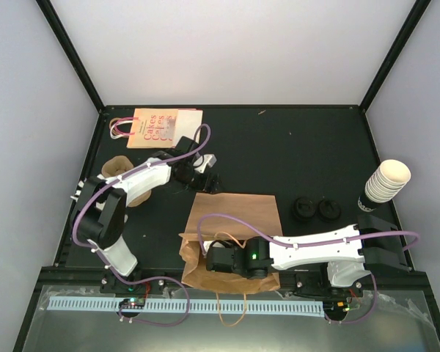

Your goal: Pack the takeout coffee

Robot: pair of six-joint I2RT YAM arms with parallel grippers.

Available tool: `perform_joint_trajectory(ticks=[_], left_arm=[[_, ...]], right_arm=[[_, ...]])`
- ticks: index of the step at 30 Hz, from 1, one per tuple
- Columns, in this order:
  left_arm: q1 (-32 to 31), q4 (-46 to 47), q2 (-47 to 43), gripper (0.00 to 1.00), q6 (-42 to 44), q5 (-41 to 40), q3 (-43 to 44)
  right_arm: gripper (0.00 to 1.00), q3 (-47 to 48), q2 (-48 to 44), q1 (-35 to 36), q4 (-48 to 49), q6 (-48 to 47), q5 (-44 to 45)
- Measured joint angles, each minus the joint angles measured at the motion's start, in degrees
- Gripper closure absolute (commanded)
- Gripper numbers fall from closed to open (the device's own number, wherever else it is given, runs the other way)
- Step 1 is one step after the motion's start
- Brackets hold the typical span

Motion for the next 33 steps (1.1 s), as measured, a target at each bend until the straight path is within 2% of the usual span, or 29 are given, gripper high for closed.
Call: perform_joint_trajectory(ticks=[2, 6, 18, 22, 29, 33], left_arm=[[-0.02, 0.09, 0.42, 0.24, 0.07, 0.79, 0.0], [-0.39, 1.2, 1.81, 0.3, 0.15, 2.36, 0.0], [-1.9, 2.1, 4.76, 0.33, 0.44, 4.87, 0.0], [-1.9, 2.01, 4.02, 0.33, 0.42, 4.42, 0.0], [-1.9, 2.05, -0.11, 0.33, 0.37, 3.32, 0.0], [-1.9, 2.05, -0.72, 0.33, 0.35, 3.13, 0.0]], right_arm=[[0.75, -0.02, 0.0, 0.0, 0.0, 0.0, 0.0], [0.75, -0.04, 0.0, 0.0, 0.0, -0.04, 0.24], [0.73, -0.07, 0.02, 0.0, -0.04, -1.25, 1.46], [0.78, -0.04, 0.02, 0.04, -0.5, -0.94, 3.43], [0.96, 0.24, 0.02, 0.22, -2.91, 0.94, 10.38], [0.98, 0.83, 0.52, 0.37, -3.48, 0.79, 12.15]])
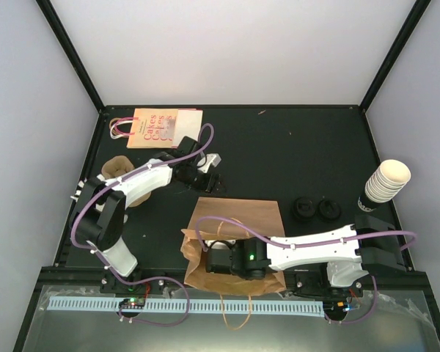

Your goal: Pack the takeout coffee

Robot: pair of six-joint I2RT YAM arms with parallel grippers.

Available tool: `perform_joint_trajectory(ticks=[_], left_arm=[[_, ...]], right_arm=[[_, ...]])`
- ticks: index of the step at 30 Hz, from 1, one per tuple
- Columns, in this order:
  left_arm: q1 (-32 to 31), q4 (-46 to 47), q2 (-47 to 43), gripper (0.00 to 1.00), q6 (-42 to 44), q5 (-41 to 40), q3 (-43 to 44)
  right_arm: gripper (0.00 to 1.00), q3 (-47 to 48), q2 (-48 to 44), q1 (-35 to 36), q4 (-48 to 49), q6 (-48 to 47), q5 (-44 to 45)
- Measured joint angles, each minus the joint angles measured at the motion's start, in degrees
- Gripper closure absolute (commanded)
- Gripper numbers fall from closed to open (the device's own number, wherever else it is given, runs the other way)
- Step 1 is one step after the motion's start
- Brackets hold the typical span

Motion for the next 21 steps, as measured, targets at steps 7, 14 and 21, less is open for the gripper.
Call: perform_joint_trajectory(ticks=[7, 14, 21], left_arm=[[-0.02, 0.02, -0.35, 0.35, -0.02, 0.0, 0.0], [-0.04, 0.09, -2.05, 0.36, 0.0, 0.07, -0.55], [-0.28, 0.09, -2.89, 0.37, 0.0, 0.11, -1.66]], right_arm=[[0.99, 0.42, 4.31, 0.02, 0.17, -0.39, 1.2], [0.99, 0.63, 6.43, 0.04, 2.14, -1.86, 1.57], [0.99, 0.61, 8.87, 0.04, 4.81, -3.43, -0.22]])
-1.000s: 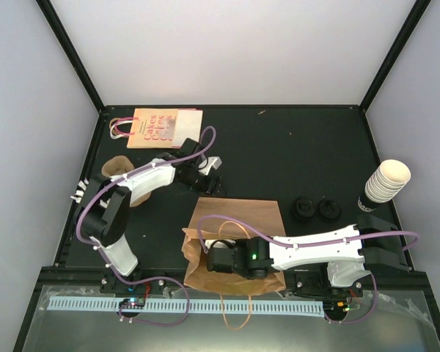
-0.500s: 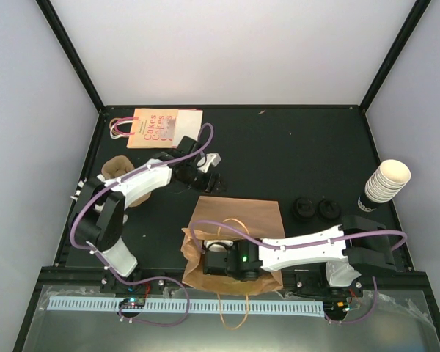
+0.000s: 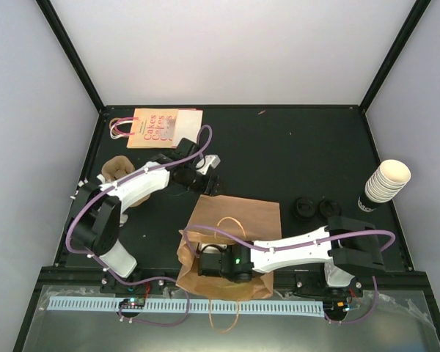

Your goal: Pack the takeout coffee

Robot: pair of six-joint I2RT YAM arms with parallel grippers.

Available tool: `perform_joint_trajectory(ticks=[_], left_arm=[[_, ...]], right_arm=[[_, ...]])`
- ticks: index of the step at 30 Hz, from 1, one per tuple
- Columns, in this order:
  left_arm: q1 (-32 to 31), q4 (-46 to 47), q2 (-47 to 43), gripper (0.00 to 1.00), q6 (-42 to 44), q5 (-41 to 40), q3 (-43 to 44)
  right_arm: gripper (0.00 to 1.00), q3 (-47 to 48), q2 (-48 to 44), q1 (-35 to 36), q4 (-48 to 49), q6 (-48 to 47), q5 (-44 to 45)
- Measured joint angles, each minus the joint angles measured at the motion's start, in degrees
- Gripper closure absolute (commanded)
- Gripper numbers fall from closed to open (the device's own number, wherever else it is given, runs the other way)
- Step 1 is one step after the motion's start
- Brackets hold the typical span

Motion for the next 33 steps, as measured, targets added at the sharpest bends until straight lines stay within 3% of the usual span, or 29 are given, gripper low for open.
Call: perform_joint_trajectory(ticks=[11, 24, 33], left_arm=[[-0.61, 0.52, -0.04, 0.37, 0.0, 0.07, -0.83], [-0.87, 0.46, -0.76, 0.38, -0.02, 0.02, -1.29], [-1.53, 0.61, -1.73, 0.38, -0.02, 0.02, -1.68]], right_arm=[[0.99, -0.74, 1.05, 0.04, 3.1, -1.64, -4.76], [0.99, -0.74, 0.61, 0.17, 1.11, 0.79, 7.45], [0.99, -0.76, 2.67, 0.09, 2.6, -0.35, 8.07]])
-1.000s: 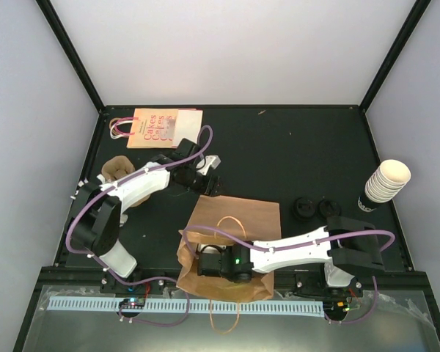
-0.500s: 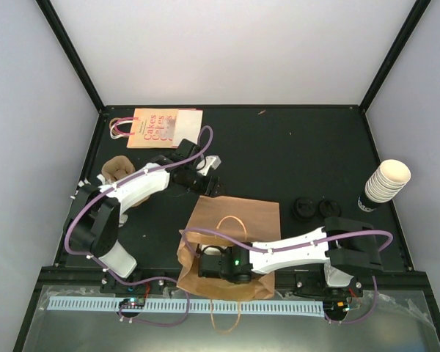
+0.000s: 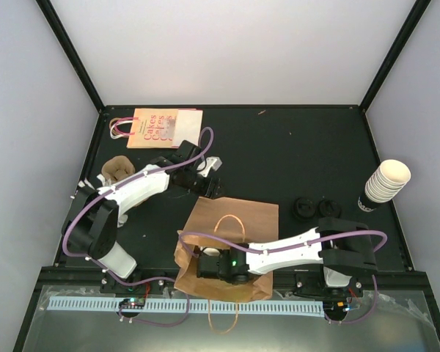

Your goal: Pack the takeout coffee

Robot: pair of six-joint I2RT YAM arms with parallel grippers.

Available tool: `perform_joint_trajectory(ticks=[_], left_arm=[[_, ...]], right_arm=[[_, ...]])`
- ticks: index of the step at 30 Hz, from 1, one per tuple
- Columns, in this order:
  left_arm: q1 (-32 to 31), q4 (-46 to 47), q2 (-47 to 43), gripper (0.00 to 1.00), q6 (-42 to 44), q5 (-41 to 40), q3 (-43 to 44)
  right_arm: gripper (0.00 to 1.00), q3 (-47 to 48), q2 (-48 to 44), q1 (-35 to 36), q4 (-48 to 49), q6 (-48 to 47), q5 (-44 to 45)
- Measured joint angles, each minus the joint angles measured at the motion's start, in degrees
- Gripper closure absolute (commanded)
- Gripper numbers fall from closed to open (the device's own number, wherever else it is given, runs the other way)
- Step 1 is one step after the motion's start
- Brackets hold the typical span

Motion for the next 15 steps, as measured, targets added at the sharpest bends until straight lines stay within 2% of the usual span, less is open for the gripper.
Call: perform_joint_trajectory(ticks=[15], left_arm=[[-0.44, 0.24, -0.24, 0.39, -0.44, 0.0, -0.11]], right_arm=[[0.99, -1.11, -0.87, -0.83, 3.93, -2.8, -10.47]])
